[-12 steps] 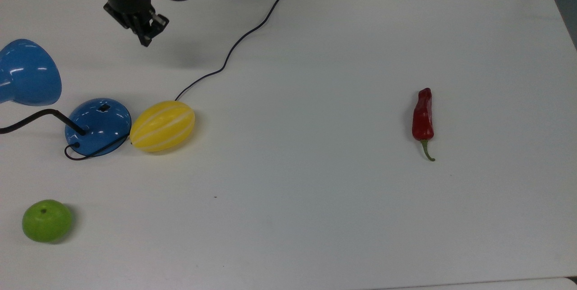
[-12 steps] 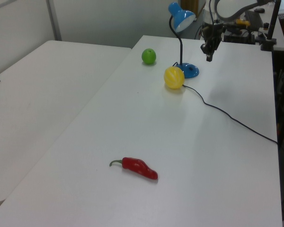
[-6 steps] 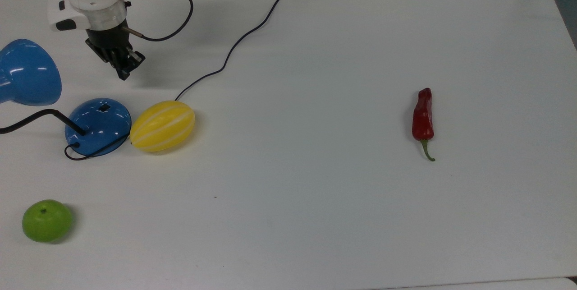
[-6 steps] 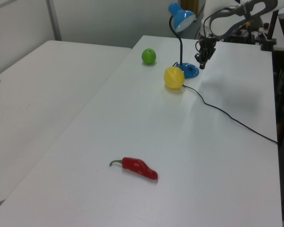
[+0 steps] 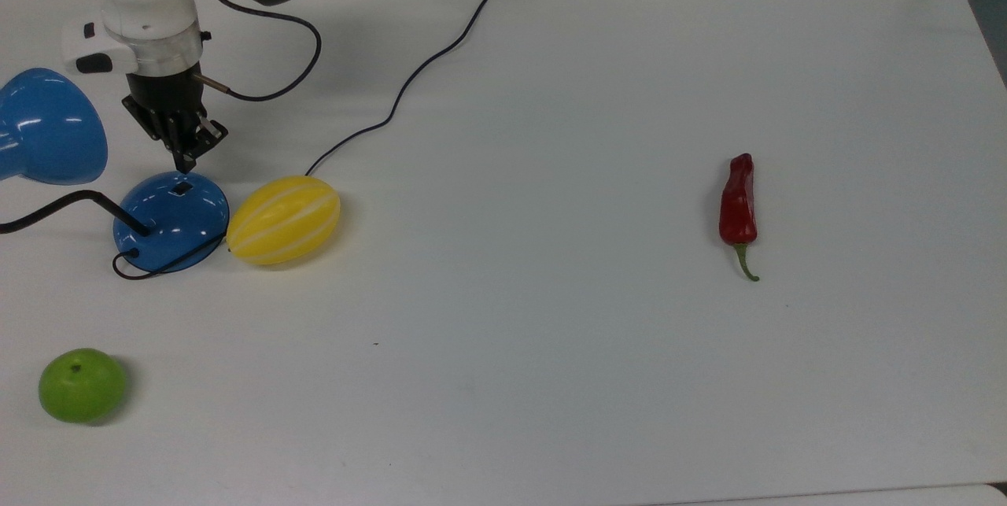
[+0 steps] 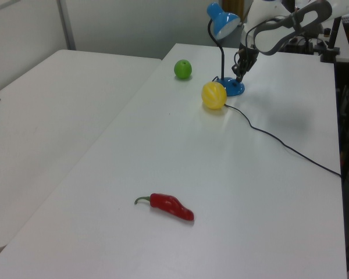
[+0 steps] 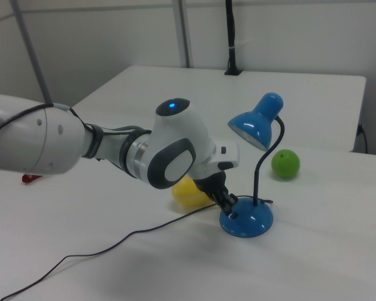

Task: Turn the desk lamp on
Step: 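Press down on the switch on the blue lamp base with the gripper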

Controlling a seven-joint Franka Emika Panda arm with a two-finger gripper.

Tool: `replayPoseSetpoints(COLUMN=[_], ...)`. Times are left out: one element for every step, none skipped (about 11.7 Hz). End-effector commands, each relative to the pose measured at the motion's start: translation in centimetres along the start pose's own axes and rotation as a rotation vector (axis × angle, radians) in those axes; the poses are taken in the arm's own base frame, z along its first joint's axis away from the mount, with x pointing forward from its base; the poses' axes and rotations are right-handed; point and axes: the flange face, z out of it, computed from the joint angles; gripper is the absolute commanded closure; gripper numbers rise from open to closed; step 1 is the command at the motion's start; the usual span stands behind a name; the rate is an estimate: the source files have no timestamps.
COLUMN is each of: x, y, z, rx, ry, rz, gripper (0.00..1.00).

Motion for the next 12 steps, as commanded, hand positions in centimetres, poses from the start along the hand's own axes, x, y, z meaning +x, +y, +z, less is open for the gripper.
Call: replayPoseSetpoints(x=[0.59, 0.68, 0.79, 0.82, 0.87, 0.84, 0.85, 0.85, 0.85, 0.82, 0.83, 1.08], y=[-0.29, -0.33, -0.25, -0.3, -0.34, -0.25, 0.06, 0.07, 0.07, 0.16, 0.35, 0.45], z=[1.06, 1.11, 1.02, 1.26, 1.43, 1.53, 1.55, 1.55, 1.55, 1.66, 1.8, 1.76], rx=[-0.004, -0.003, -0.004, -0.002, 0.0, -0.001, -0.003, -0.003, -0.003, -0.004, -0.006, -0.007], ry=[0.056, 0.068, 0.079, 0.088, 0.097, 0.096, 0.095, 0.095, 0.095, 0.094, 0.094, 0.098], rz=[-0.011, -0.012, -0.014, -0.014, -0.013, -0.015, -0.01, -0.01, -0.01, -0.01, -0.009, -0.008], gripper=[1.0, 1.0, 1.0, 1.0, 1.0, 1.0, 1.0, 1.0, 1.0, 1.0, 1.0, 1.0])
